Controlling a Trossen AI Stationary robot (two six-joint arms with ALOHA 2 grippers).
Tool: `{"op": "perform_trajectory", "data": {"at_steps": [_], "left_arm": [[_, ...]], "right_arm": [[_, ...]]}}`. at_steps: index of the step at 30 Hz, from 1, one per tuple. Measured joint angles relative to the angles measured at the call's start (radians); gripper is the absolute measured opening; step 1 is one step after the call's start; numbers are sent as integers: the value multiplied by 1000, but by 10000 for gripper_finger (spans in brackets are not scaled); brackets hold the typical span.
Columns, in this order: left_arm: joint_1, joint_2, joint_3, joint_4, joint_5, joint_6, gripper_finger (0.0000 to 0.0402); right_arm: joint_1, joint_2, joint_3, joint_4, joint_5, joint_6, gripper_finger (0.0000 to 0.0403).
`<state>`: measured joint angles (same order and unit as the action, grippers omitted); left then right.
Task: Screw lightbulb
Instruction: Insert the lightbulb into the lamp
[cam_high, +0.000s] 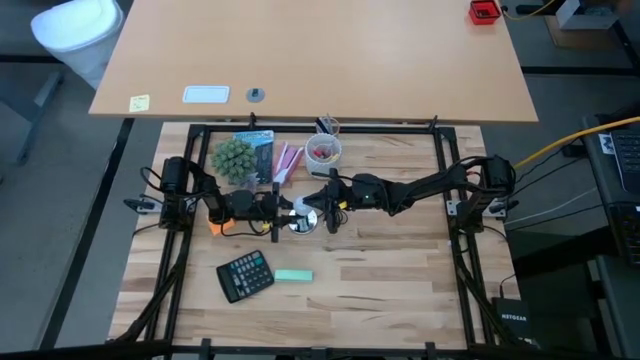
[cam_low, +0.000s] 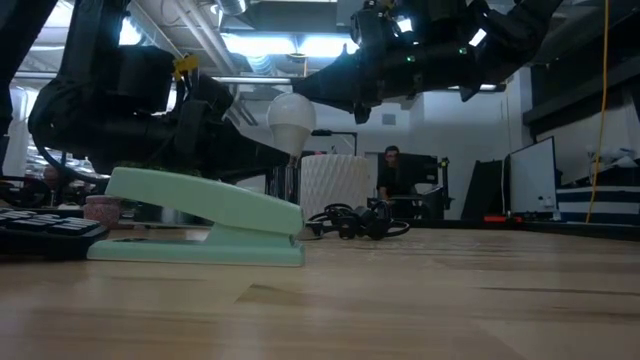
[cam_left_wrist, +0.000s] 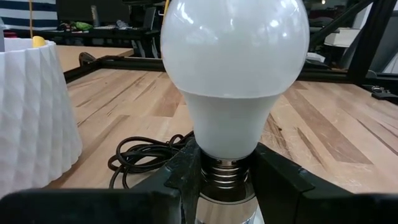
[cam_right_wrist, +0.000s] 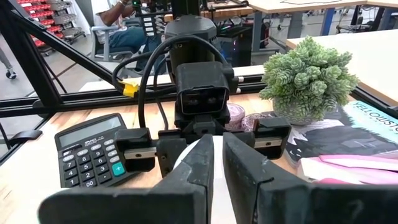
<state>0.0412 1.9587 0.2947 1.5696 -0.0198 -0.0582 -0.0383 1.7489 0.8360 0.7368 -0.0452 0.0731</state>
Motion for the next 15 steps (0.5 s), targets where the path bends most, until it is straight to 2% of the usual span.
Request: {"op": "perform_trajectory", "data": {"at_steps": [11,15], "left_arm": [[0,0,1,0,-29,23,204],[-7,-7,1,-4,-33,71,221]], "right_arm": [[0,3,-3,-22,-3,5,40],[0,3,-2,-29,-2,5,40]]}}
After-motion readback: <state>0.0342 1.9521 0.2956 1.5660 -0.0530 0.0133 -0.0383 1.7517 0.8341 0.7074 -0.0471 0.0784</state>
